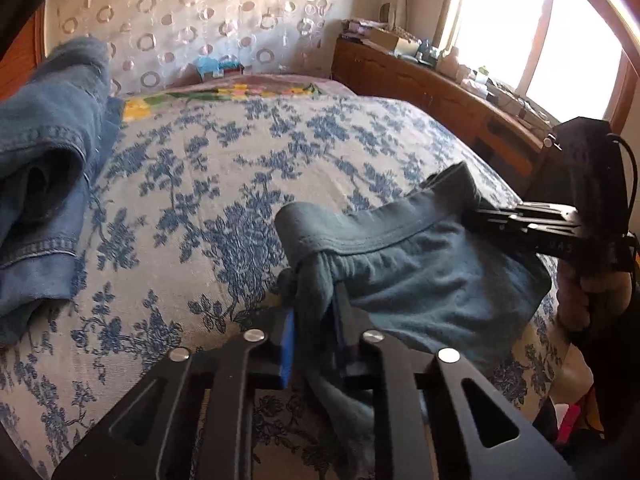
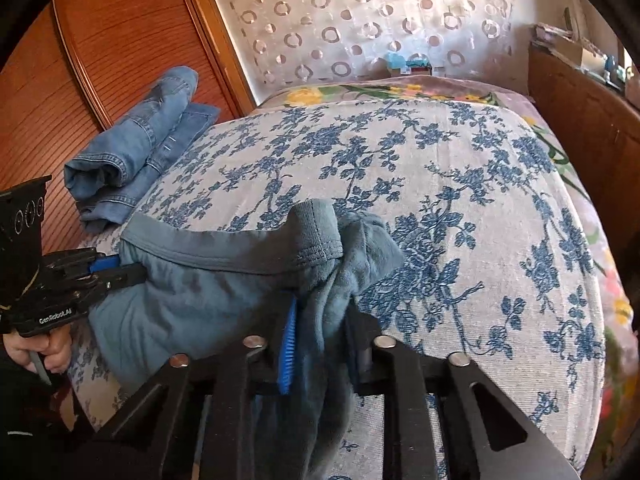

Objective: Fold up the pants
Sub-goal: 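Close both grippers on the edge of the folded grey-blue shorts, then lift the folded shorts with both grippers and carry them toward the jeans stack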

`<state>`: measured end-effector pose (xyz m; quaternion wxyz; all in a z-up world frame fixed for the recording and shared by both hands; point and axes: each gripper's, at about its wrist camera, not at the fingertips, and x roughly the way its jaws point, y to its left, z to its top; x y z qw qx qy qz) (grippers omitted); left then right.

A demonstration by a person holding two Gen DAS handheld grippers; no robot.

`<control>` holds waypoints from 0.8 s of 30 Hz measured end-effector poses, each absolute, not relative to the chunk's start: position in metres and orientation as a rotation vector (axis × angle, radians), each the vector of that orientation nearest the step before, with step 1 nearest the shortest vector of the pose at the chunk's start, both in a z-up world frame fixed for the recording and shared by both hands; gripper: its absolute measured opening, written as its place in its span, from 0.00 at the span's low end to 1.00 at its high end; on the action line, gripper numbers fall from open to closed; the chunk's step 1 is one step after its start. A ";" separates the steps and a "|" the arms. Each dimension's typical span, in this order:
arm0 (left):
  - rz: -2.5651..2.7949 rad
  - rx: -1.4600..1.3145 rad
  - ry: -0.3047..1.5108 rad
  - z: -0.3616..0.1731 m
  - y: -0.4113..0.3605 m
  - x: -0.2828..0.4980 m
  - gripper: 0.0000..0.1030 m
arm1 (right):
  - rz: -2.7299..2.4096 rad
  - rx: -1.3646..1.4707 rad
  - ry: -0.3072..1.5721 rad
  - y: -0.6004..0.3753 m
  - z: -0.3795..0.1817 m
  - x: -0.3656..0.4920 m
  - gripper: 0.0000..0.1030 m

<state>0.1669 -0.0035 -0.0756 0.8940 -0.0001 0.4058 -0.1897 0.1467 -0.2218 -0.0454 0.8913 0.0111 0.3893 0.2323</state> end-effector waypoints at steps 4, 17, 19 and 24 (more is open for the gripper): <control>-0.404 0.000 0.776 -0.059 -0.006 0.154 0.12 | 0.500 0.019 0.784 -0.220 -0.037 0.141 0.12; -0.383 -0.014 0.633 -0.007 0.014 0.132 0.11 | 0.538 -0.047 0.620 -0.208 0.026 0.111 0.12; -0.361 -0.010 0.616 -0.003 0.018 0.131 0.11 | 0.546 -0.052 0.603 -0.207 0.032 0.109 0.12; -0.343 -0.017 0.595 0.003 0.027 0.130 0.11 | 0.559 -0.062 0.582 -0.202 0.038 0.108 0.12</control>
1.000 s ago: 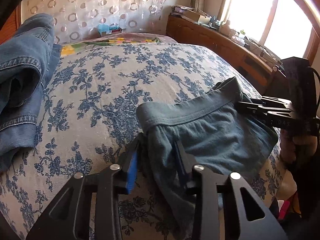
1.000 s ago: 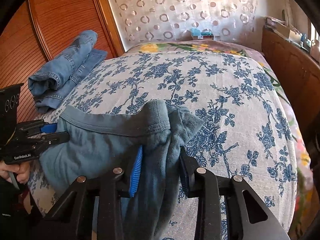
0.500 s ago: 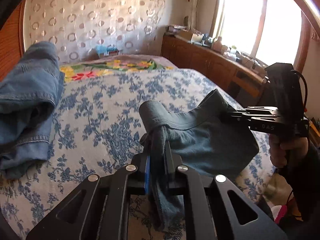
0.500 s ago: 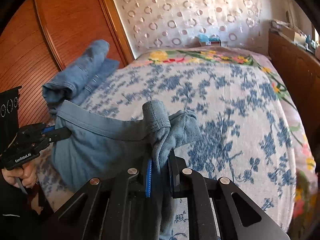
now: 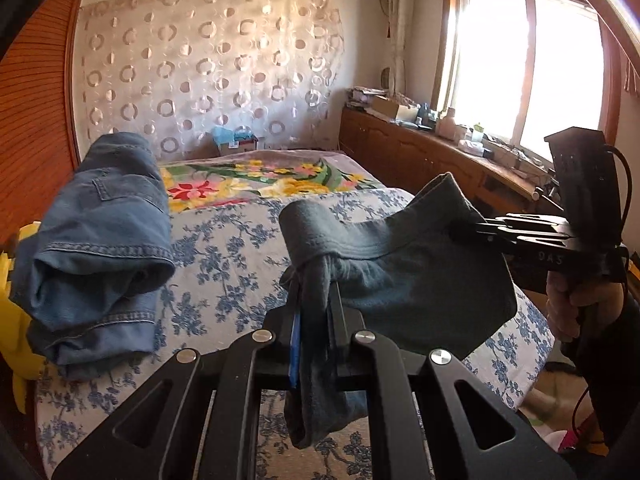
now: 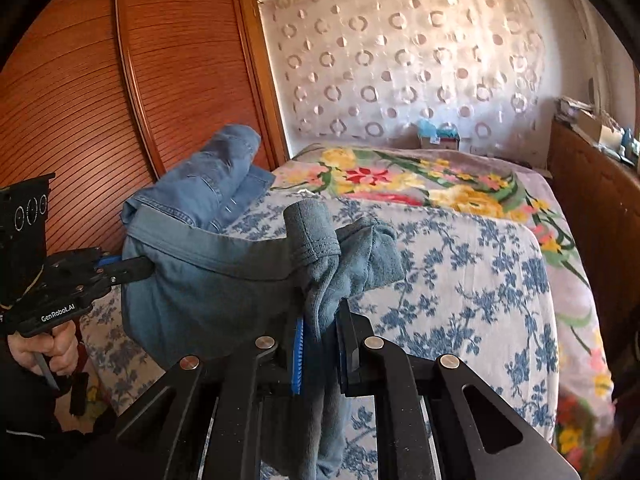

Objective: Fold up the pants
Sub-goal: 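Lift the folded shorts with both grippers and carry them toward the jeans stack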

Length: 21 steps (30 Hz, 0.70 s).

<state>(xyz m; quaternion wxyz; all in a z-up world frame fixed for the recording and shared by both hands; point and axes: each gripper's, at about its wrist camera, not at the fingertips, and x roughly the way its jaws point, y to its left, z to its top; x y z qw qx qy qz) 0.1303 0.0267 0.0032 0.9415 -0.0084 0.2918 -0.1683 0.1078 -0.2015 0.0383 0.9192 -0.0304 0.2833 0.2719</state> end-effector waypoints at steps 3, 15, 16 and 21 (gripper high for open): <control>-0.334 -0.019 0.587 0.005 0.031 0.129 0.11 | 0.565 -0.073 0.574 -0.198 0.040 0.111 0.12; -0.270 -0.044 0.537 0.027 0.064 0.133 0.11 | 0.632 -0.118 0.532 -0.169 0.060 0.155 0.12; -0.260 -0.046 0.529 0.032 0.068 0.136 0.11 | 0.639 -0.127 0.525 -0.166 0.063 0.162 0.12; -0.203 -0.062 0.503 0.048 0.088 0.152 0.11 | 0.689 -0.155 0.496 -0.141 0.086 0.200 0.12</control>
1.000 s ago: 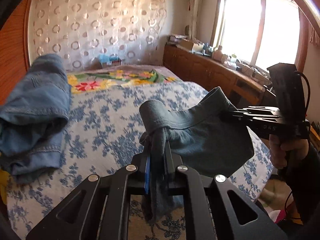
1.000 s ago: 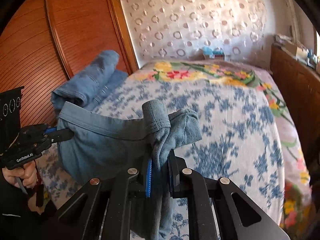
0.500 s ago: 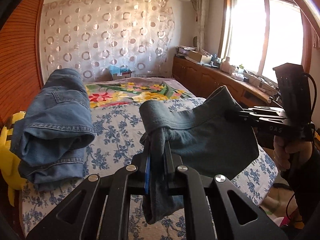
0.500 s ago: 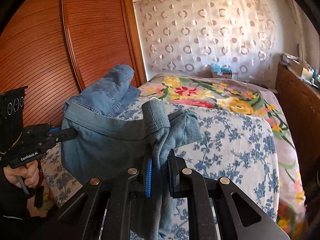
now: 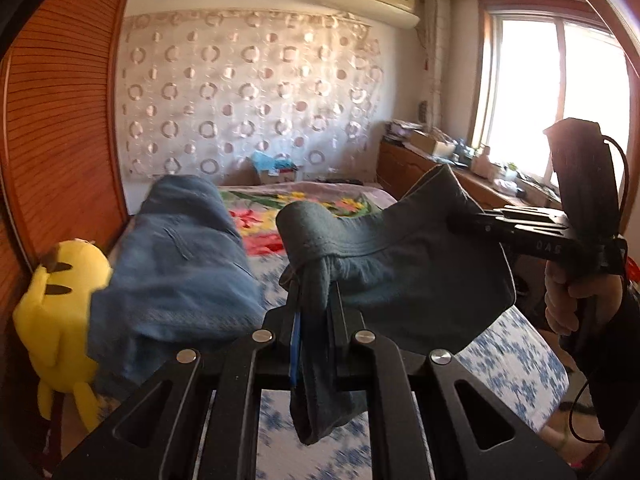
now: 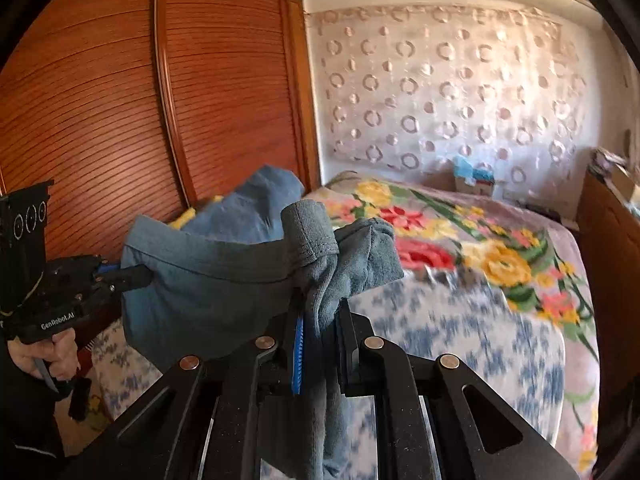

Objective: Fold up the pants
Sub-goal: 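Lift the folded shorts with both grippers and carry them toward the jeans stack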

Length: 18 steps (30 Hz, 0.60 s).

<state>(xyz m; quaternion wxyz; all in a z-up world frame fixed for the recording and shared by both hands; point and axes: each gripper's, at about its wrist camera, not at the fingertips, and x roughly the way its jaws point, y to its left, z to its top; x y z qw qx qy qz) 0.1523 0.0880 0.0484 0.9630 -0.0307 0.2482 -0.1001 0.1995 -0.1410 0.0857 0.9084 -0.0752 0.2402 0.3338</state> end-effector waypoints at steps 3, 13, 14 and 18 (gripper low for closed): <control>-0.170 -0.067 0.490 0.055 0.102 0.162 0.11 | 0.714 -0.187 0.479 -0.126 0.093 0.224 0.12; -0.056 -0.098 0.486 0.051 0.146 0.189 0.11 | 0.790 -0.262 0.462 -0.076 0.089 0.300 0.12; -0.047 -0.105 0.487 0.049 0.150 0.191 0.11 | 0.796 -0.279 0.460 -0.068 0.089 0.308 0.12; -0.024 -0.143 0.502 0.041 0.168 0.195 0.11 | 0.811 -0.332 0.464 -0.039 0.091 0.341 0.12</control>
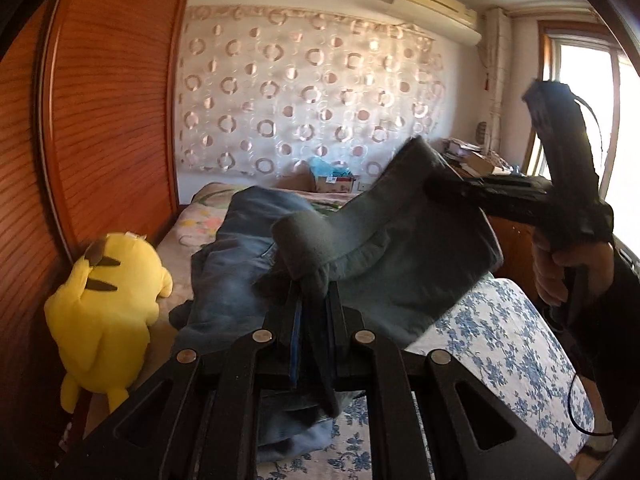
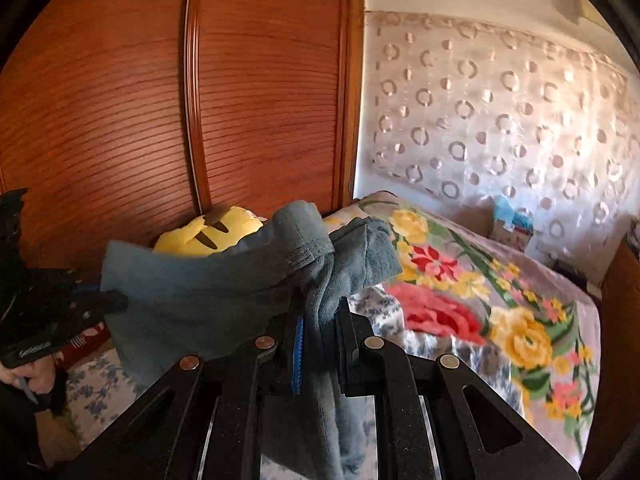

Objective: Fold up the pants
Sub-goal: 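Lift the folded shorts with both grippers and carry them toward the jeans stack, then lower the shorts onto the folded jeans and open both grippers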

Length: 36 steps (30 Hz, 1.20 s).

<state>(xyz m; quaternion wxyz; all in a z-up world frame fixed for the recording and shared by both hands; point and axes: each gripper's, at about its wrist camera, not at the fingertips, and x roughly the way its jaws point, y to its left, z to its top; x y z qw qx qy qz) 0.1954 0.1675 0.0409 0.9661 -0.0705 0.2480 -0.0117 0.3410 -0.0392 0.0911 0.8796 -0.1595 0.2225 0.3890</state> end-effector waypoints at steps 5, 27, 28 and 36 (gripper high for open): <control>-0.008 -0.162 0.514 0.033 0.178 0.200 0.09 | 0.868 -0.400 0.444 -0.004 0.094 0.367 0.12; 0.060 -0.247 0.533 0.019 0.207 0.205 0.06 | 0.955 -0.525 0.528 0.069 0.061 0.449 0.34; 0.062 -0.242 0.535 0.019 0.207 0.205 0.06 | 0.936 -0.493 0.527 0.064 0.062 0.453 0.38; 0.083 -0.185 0.556 0.024 0.201 0.208 0.48 | 0.896 -0.360 0.519 0.000 0.059 0.445 0.43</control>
